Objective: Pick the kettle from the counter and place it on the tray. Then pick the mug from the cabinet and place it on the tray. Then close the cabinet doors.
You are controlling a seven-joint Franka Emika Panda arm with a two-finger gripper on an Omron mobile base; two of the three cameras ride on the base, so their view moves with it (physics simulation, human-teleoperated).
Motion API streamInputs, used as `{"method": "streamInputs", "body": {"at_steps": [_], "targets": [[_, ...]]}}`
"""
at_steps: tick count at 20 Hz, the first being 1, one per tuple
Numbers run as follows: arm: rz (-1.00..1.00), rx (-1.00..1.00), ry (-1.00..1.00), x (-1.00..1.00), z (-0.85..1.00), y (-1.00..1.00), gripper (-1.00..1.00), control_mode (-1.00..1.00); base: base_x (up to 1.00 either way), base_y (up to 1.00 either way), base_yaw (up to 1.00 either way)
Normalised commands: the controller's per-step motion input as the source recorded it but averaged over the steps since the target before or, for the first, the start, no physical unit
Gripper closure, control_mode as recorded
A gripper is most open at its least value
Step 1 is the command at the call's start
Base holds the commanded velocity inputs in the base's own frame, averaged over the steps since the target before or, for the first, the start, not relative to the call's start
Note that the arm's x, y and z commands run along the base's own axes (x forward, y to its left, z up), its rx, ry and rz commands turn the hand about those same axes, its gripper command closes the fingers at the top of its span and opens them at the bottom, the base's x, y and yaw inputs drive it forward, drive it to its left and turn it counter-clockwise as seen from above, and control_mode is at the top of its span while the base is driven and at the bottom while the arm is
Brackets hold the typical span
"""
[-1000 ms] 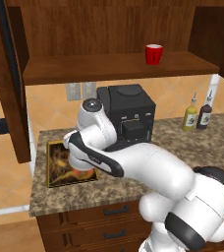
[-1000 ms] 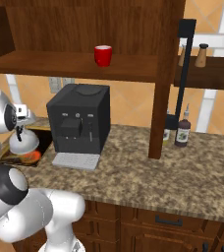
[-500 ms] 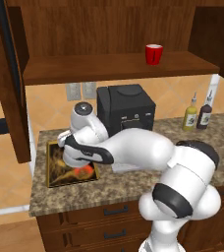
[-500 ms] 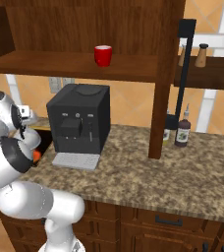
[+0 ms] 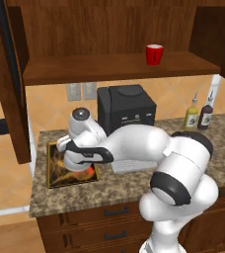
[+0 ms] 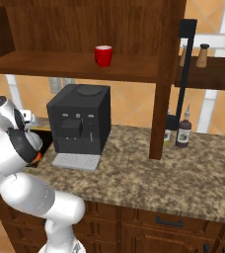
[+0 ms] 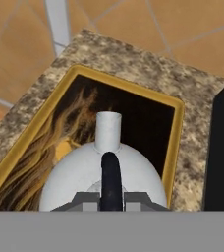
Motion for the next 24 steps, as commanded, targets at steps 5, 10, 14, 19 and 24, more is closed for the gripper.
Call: {"method": "streamInputs", "body": {"at_steps": [5, 10, 14, 19, 24], "targets": [[0.0, 0.0, -0.01, 0.05, -0.22, 0.0, 1.0, -1.0, 0.0, 0.0, 0.0], [0.0, 0.0, -0.01, 0.17, -0.19, 0.0, 1.0, -1.0, 0.0, 0.0, 0.0], [0.0, 0.01, 0.0, 0.33, -0.07, 0.01, 1.0, -1.0, 0.0, 0.0, 0.0], [0.0, 0.02, -0.01, 0.51, 0.0, 0.2, 1.0, -1.0, 0.0, 0.0, 0.0], [0.0, 0.01, -0.08, 0.25, -0.02, 0.3, 1.0, -1.0, 0.0, 0.0, 0.0]]}}
